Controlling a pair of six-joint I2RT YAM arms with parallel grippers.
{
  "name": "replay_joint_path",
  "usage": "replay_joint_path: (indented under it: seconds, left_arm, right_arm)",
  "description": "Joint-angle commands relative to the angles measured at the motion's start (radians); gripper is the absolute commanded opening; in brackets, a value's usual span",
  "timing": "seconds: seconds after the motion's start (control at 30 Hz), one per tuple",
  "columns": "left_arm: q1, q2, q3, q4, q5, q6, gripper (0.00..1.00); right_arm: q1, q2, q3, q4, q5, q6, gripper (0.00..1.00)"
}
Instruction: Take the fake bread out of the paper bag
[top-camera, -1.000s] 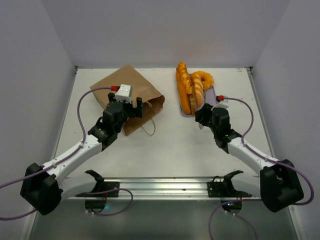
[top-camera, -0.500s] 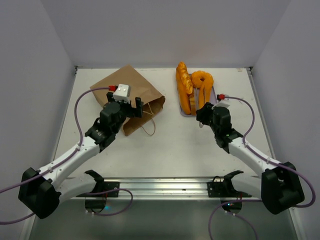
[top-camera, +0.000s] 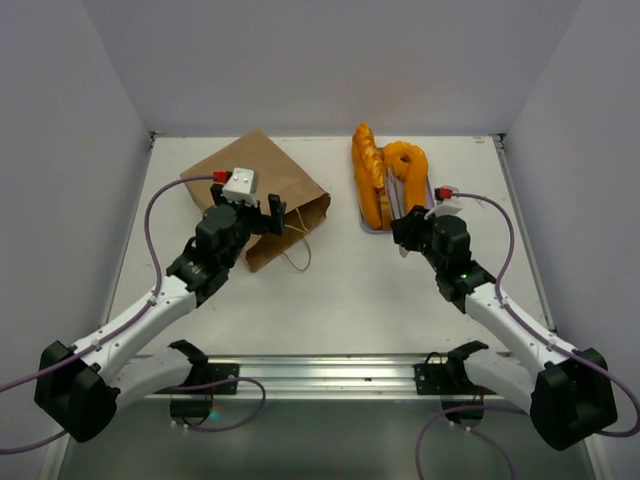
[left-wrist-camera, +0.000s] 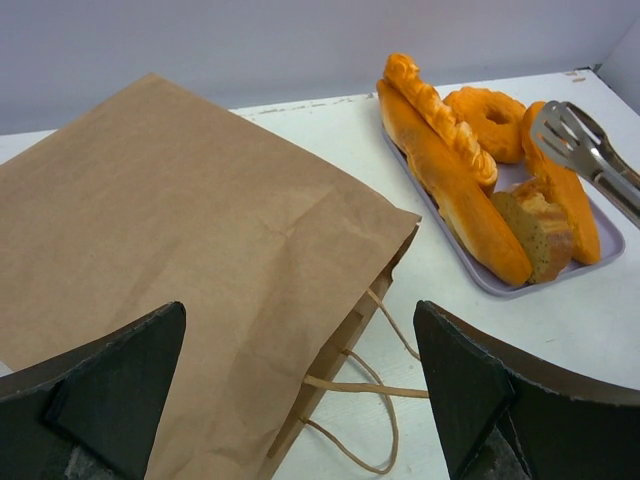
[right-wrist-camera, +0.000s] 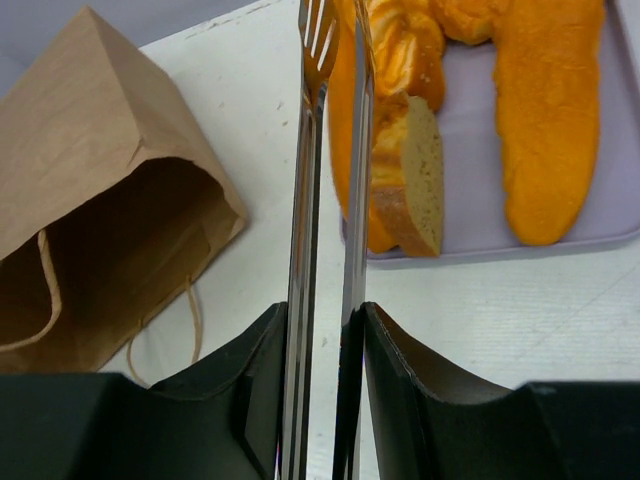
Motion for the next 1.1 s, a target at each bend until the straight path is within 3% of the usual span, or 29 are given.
replay_joint_path:
  seconds: [0.0,0.4,0.8,1.07]
  left_arm:
    - [0.001,-0.029,0.013,0.019,0.004,-0.014,1.00]
    - [-0.001,-0.192,-0.158,0.111,-0.030,-0.065,1.00]
    - [-0.002,-0.365,-0.336,0.194,-0.024,-0.060,1.00]
    - [-0.002,-0.423,-0.377,0.188,-0.017,-0.065,1.00]
  right_arm:
    - [0.040,-0.053,0.015,-0.017,-0.059,-0.044,0.38]
    - [0.333,-0.133,-0.066,-0.088,0.081,-0.090,0.38]
    - [0.402,-0.090,-0.152,-0.042,0.146,-0.046,0.38]
    - [0.402,0.034,-0.190,0.075,0.122,-0.014,0.38]
